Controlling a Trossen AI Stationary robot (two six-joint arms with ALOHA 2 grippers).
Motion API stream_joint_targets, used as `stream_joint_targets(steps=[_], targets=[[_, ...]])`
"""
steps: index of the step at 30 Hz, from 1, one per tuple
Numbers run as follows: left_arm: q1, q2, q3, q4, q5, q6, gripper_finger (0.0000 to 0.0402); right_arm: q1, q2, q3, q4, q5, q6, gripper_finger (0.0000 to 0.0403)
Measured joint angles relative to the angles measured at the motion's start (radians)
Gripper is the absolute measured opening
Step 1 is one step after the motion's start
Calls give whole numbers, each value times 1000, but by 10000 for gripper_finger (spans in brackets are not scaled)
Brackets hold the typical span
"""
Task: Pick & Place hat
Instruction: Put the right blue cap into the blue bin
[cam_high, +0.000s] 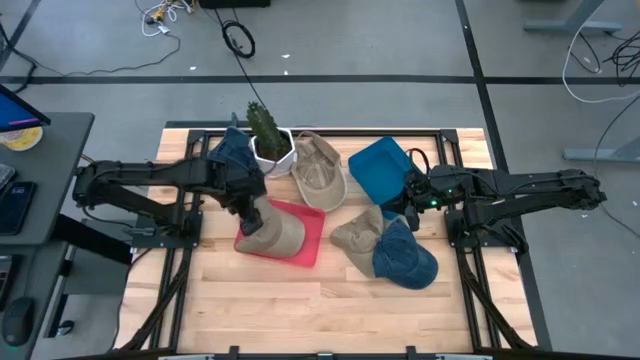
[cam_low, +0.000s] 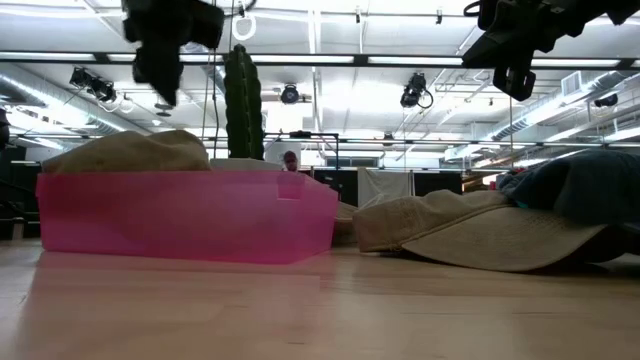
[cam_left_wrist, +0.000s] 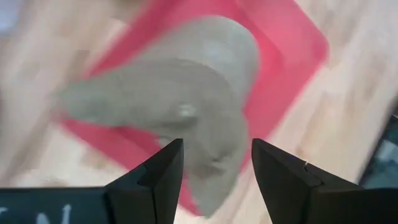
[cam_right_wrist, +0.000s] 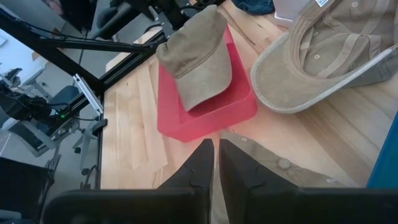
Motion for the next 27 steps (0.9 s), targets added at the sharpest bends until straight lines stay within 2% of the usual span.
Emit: stream_joint_targets(steps=[3, 7, 13, 17, 21, 24, 27], targets=[[20, 1, 52, 13, -63, -45, 195, 0, 0, 0, -2, 0, 0, 29], [27, 1, 120, 31, -67, -38, 193, 0, 0, 0, -1, 0, 0, 29], [-29, -10, 232, 58, -88, 105, 168, 0, -4, 0, -1, -33, 63, 28], [-69, -56, 227, 236, -166, 243, 127, 19, -29, 16, -2, -83, 129, 10], [-71, -114, 224, 325, -237, 326, 67, 45, -56, 76, -28, -85, 134, 5], [-75, -162, 223, 343, -279, 400, 17, 59, -65, 149, -94, -58, 125, 4], [-76, -213, 218, 370, -321, 440, 7, 73, -66, 242, -213, -1, 72, 3]])
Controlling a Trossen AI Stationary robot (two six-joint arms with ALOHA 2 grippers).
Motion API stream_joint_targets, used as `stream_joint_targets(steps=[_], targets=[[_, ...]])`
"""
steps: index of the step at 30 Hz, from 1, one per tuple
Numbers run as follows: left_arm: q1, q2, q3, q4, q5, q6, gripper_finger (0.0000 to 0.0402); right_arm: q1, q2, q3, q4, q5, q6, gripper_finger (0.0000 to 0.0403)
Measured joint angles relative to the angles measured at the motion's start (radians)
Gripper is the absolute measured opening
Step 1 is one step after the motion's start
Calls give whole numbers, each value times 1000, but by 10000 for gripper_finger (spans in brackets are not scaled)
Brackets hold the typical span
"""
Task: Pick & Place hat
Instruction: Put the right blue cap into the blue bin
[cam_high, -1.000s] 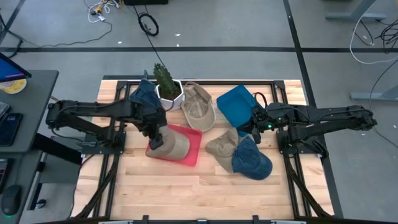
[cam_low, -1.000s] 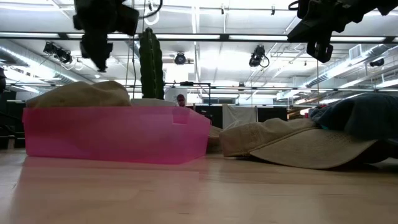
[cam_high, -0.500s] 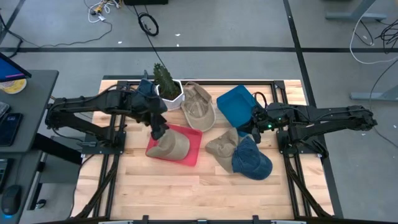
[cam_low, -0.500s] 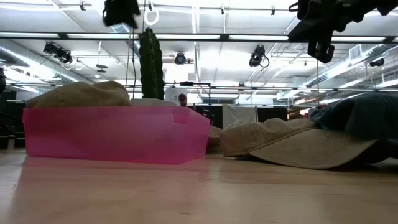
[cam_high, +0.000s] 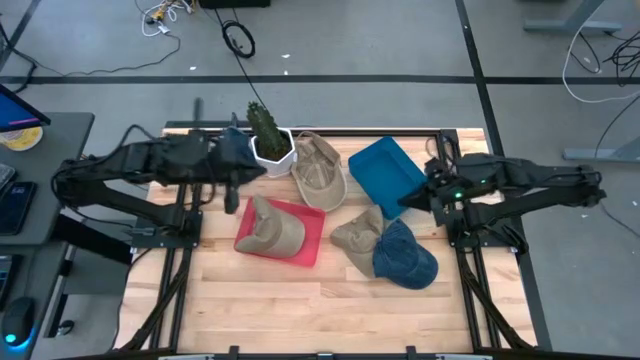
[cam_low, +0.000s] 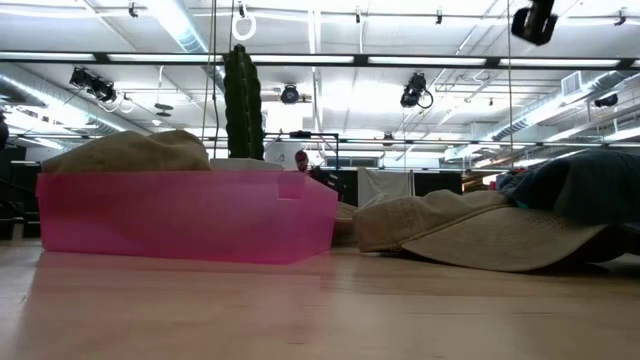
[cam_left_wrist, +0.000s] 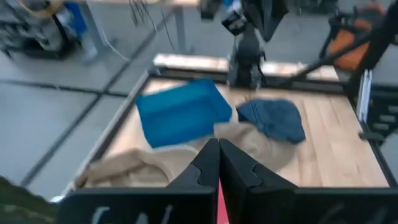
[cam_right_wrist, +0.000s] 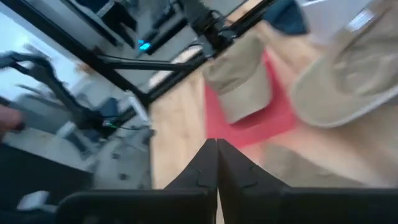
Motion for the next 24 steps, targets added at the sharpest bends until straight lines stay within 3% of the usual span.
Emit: stream_joint_targets(steps=[6, 12, 16, 24], targets=[[1, -142, -232, 330, -17, 45, 3, 33, 0, 139, -205, 142, -106, 2], [0, -270, -505, 654, 56, 34, 4, 65, -5, 181, -325, 159, -23, 1], [1, -325, -573, 712, 65, 18, 4, 101, -6, 180, -524, 159, 114, 1], [3, -341, -582, 713, 46, 23, 5, 159, -6, 180, -797, 146, 420, 0]])
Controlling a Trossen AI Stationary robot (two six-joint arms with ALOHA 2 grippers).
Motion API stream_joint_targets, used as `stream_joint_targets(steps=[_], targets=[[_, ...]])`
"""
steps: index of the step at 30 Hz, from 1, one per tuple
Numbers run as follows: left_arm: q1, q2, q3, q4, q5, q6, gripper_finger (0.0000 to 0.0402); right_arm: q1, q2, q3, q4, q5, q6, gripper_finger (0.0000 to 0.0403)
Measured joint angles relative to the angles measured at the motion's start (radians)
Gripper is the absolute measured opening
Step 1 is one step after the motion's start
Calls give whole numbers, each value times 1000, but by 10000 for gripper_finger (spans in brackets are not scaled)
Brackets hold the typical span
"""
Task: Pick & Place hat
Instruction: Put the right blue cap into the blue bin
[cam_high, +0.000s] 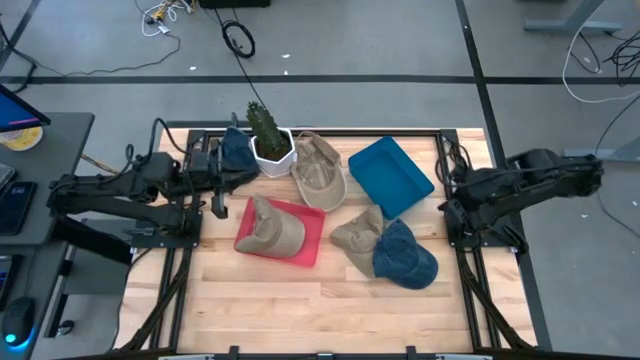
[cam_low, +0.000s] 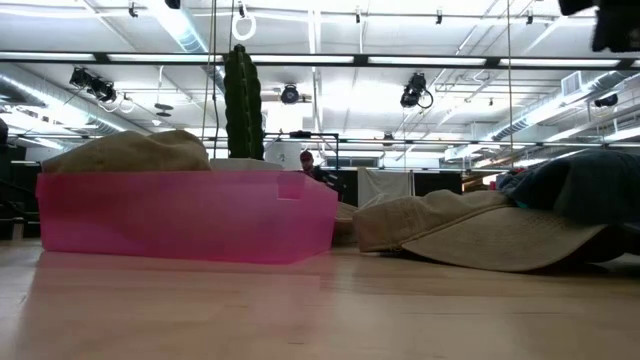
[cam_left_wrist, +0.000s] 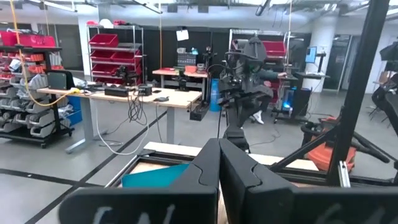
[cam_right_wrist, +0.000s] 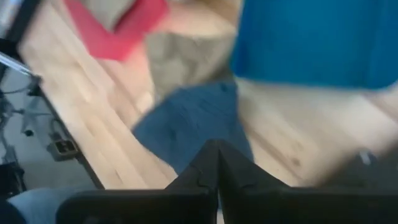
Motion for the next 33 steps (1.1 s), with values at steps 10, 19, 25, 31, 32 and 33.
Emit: stream_joint_targets(steps=[10, 19, 25, 31, 32, 33], targets=[[0, 7, -1, 0, 0, 0, 5, 22, 3, -174, -4, -103, 159, 84], [0, 7, -1, 1, 0, -32, 5, 22, 7, -475, 429, -152, 143, 246], [0, 7, -1, 1, 0, -40, 5, 22, 6, -624, 575, -122, 253, 306], [0, 7, -1, 1, 0, -84, 5, 22, 6, -725, 770, -131, 294, 317], [0, 7, -1, 1, 0, -86, 5, 22, 6, -735, 786, -131, 295, 316], [0, 7, -1, 1, 0, -87, 5, 22, 6, -742, 795, -133, 295, 313]])
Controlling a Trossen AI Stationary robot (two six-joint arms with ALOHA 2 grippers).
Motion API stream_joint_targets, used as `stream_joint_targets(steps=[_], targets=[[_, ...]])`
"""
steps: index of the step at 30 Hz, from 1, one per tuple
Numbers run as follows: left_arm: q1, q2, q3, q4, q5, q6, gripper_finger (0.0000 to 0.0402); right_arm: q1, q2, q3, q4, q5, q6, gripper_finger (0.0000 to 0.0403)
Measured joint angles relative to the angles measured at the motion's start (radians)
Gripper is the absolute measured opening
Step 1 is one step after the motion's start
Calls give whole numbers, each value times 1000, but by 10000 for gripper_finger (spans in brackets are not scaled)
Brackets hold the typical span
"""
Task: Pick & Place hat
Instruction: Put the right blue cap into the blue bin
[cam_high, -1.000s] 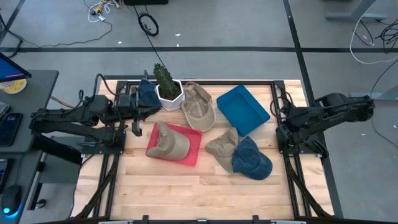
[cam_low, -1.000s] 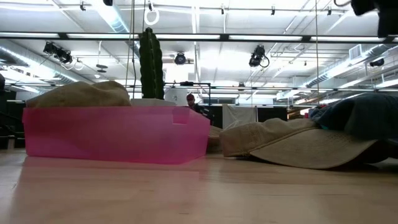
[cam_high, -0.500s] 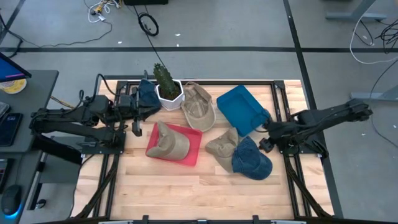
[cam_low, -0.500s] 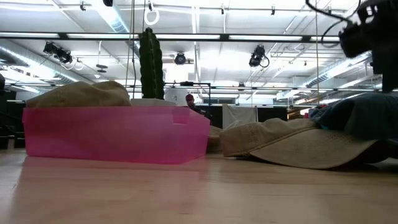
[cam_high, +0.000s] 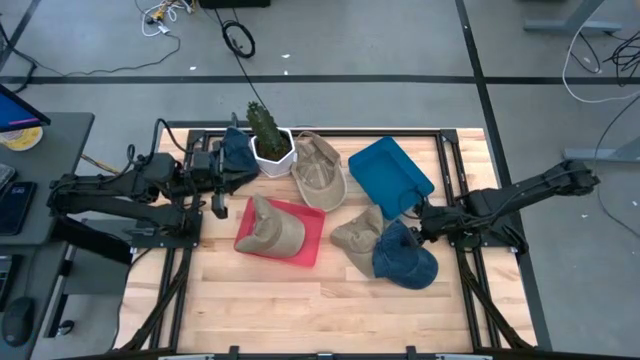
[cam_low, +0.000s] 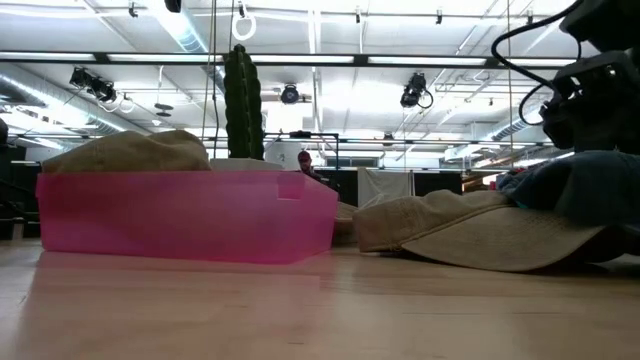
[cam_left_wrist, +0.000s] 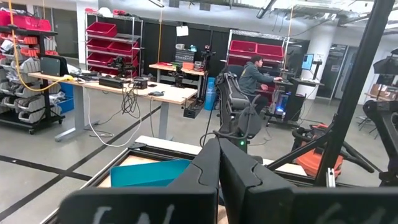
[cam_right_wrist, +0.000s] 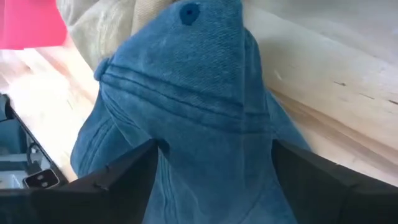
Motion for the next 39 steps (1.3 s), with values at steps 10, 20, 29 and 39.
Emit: stream_joint_targets(steps=[10, 20, 29, 39], targets=[[0, 0, 0, 0, 0, -1, 5, 0, 0, -9, 13, -99, -38, 227], [0, 0, 1, -5, -17, 1, 5, 0, 0, 6, 10, -195, -81, 17], [0, 1, 1, -9, -17, 7, 5, 2, 0, 200, -138, -249, -174, 5], [0, 1, 1, -10, -17, 9, 5, 0, -1, 503, -172, -217, -351, 1]])
